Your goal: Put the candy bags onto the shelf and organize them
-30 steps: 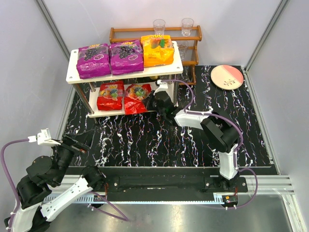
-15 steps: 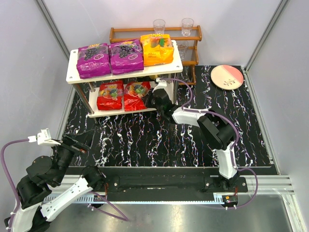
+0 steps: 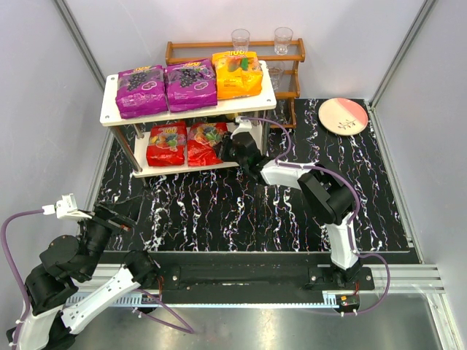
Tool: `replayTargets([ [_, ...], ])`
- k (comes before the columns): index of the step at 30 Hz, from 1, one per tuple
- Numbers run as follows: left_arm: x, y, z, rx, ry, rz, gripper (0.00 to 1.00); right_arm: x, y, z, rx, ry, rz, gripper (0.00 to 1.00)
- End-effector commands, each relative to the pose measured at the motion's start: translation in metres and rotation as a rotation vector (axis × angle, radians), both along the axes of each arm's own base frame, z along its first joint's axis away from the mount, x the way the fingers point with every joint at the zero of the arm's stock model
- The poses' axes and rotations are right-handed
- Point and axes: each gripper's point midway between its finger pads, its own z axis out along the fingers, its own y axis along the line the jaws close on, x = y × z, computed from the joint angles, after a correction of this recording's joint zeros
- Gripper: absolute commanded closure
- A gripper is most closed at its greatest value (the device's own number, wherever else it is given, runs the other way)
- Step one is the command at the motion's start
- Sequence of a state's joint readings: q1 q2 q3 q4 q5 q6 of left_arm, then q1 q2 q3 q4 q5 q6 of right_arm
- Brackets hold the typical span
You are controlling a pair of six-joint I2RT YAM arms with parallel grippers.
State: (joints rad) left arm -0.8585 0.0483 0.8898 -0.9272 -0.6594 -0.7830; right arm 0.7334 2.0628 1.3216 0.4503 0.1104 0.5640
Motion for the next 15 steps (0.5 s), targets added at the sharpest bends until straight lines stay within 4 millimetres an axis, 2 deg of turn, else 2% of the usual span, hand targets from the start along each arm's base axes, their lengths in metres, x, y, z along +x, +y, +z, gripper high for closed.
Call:
replayTargets([
  [1, 0.001, 0.004, 0.007, -0.002, -0.023, 0.017, 0.01, 0.006, -0.008, 0.003, -0.005, -0.013, 0.006, 0.63],
  [2, 0.001, 0.003, 0.008, -0.005, -0.025, 0.014, 0.01, 0.005, -0.01, 0.002, -0.009, -0.014, -0.002, 0.54],
  [5, 0.001, 0.004, 0.008, -0.004, -0.027, 0.015, 0.01, 0.006, -0.019, 0.013, -0.014, -0.037, -0.029, 0.39],
  [8, 0.0, 0.004, 0.008, -0.004, -0.027, 0.014, 0.01, 0.004, -0.027, 0.025, -0.014, -0.061, -0.042, 0.28],
  [12, 0.001, 0.005, 0.009, -0.008, -0.03, 0.019, 0.01, -0.003, -0.034, 0.041, 0.0, -0.092, -0.044, 0.16],
  [15, 0.001, 0.004, 0.009, -0.005, -0.028, 0.02, 0.01, -0.012, -0.04, 0.052, 0.013, -0.111, -0.039, 0.12],
])
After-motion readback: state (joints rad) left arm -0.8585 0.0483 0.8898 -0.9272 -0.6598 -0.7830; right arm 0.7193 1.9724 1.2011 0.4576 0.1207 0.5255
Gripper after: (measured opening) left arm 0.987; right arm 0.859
